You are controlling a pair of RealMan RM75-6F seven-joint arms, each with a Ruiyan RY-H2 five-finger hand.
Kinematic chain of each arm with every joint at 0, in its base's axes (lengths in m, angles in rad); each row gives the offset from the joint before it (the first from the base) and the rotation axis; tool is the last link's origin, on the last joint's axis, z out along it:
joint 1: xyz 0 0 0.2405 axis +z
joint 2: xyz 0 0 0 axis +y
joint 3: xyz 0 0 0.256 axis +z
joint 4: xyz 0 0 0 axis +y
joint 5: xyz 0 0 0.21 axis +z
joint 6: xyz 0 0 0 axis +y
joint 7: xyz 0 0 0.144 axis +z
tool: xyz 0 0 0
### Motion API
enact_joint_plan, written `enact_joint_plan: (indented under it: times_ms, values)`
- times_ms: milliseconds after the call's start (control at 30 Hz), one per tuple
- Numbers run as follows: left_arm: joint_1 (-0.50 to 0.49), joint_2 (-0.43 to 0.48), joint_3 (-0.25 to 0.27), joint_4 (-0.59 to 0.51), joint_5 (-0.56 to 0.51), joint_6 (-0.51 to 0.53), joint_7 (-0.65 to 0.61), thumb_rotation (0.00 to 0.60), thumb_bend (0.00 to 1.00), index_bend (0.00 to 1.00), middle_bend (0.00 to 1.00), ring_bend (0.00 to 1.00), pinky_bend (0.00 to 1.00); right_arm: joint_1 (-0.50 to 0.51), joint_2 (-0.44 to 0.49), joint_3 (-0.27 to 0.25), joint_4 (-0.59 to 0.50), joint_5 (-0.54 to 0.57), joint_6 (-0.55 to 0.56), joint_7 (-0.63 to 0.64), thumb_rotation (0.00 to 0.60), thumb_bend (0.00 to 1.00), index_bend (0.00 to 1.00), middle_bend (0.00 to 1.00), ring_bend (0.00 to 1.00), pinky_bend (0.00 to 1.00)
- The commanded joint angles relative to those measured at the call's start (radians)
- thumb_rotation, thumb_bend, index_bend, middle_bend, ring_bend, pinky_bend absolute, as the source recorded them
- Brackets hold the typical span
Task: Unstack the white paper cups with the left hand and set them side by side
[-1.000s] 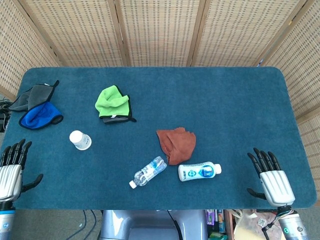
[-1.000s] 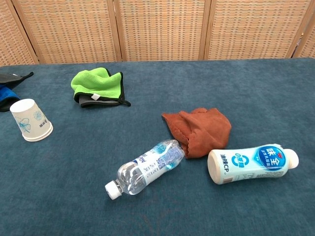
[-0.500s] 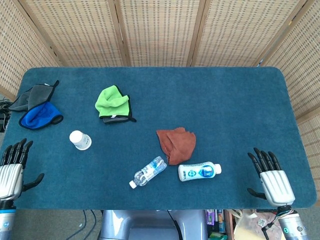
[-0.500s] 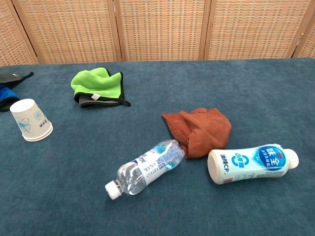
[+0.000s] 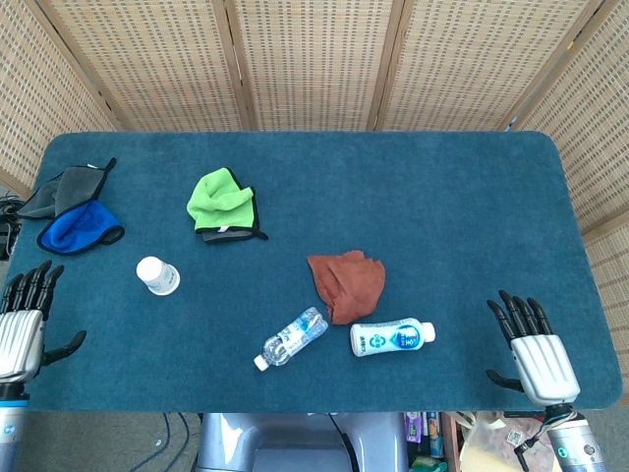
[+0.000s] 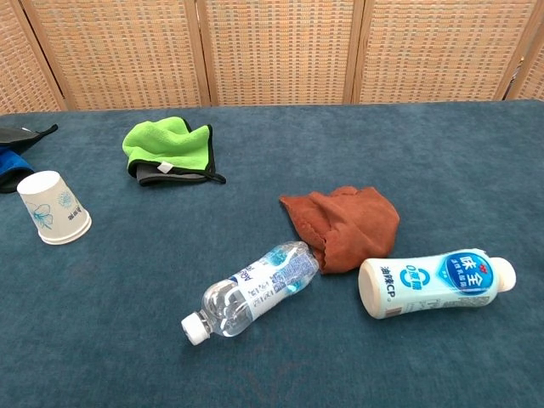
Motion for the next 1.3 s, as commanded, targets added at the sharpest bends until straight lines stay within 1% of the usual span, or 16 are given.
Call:
enact_joint_plan:
  times_ms: [33, 133, 233, 300, 400, 567, 733, 867, 1067, 1300]
  values:
    - [-0.044, 0.062, -0.044, -0.046, -0.064, -0.066, 0.013, 0.600, 0.24, 0.06, 0.00, 0.00, 0.00, 0.000, 0.000, -0.001, -0.001, 0.000, 0.000, -0.001, 0.600, 0.09, 0.00, 0.00, 0.00, 0.00]
    - [-0.084, 0.109, -0.076, -0.064, -0.132, -0.134, 0.024, 0.600, 0.24, 0.10, 0.00, 0.00, 0.00, 0.000, -0.001, -0.001, 0.000, 0.001, -0.002, -0.002, 0.600, 0.09, 0.00, 0.00, 0.00, 0.00]
    - [-0.132, 0.150, -0.107, -0.072, -0.215, -0.218, 0.045, 0.600, 0.24, 0.15, 0.00, 0.00, 0.00, 0.003, -0.003, -0.001, 0.001, 0.001, -0.007, -0.004, 0.600, 0.09, 0.00, 0.00, 0.00, 0.00]
    - [-0.170, 0.172, -0.128, -0.075, -0.284, -0.279, 0.061, 0.600, 0.24, 0.17, 0.00, 0.00, 0.00, 0.005, -0.006, -0.001, 0.002, 0.002, -0.011, -0.008, 0.600, 0.09, 0.00, 0.00, 0.00, 0.00]
    - [-0.222, 0.191, -0.149, -0.071, -0.377, -0.355, 0.093, 0.600, 0.24, 0.17, 0.00, 0.00, 0.00, 0.006, -0.009, -0.002, 0.003, 0.004, -0.016, -0.012, 0.600, 0.09, 0.00, 0.00, 0.00, 0.00]
    - [-0.310, 0.190, -0.164, -0.054, -0.527, -0.451, 0.167, 0.600, 0.24, 0.19, 0.00, 0.00, 0.00, 0.008, -0.010, -0.001, 0.004, 0.007, -0.020, -0.011, 0.600, 0.09, 0.00, 0.00, 0.00, 0.00]
    - [-0.392, 0.166, -0.165, -0.027, -0.668, -0.516, 0.228, 0.600, 0.24, 0.20, 0.00, 0.00, 0.00, 0.011, -0.009, -0.001, 0.006, 0.011, -0.025, -0.006, 0.600, 0.09, 0.00, 0.00, 0.00, 0.00]
    - [-0.458, 0.149, -0.147, -0.015, -0.769, -0.555, 0.291, 0.600, 0.24, 0.19, 0.00, 0.00, 0.00, 0.011, -0.009, 0.000, 0.008, 0.014, -0.028, 0.000, 0.600, 0.09, 0.00, 0.00, 0.00, 0.00]
    - [-0.533, 0.123, -0.125, -0.007, -0.868, -0.557, 0.359, 0.600, 0.24, 0.20, 0.00, 0.00, 0.00, 0.015, -0.008, 0.001, 0.010, 0.016, -0.032, 0.007, 0.600, 0.09, 0.00, 0.00, 0.00, 0.00]
    - [-0.602, 0.079, -0.091, 0.006, -0.955, -0.541, 0.422, 0.600, 0.24, 0.21, 0.00, 0.00, 0.00, 0.016, -0.010, -0.001, 0.012, 0.015, -0.035, 0.007, 0.600, 0.09, 0.00, 0.00, 0.00, 0.00]
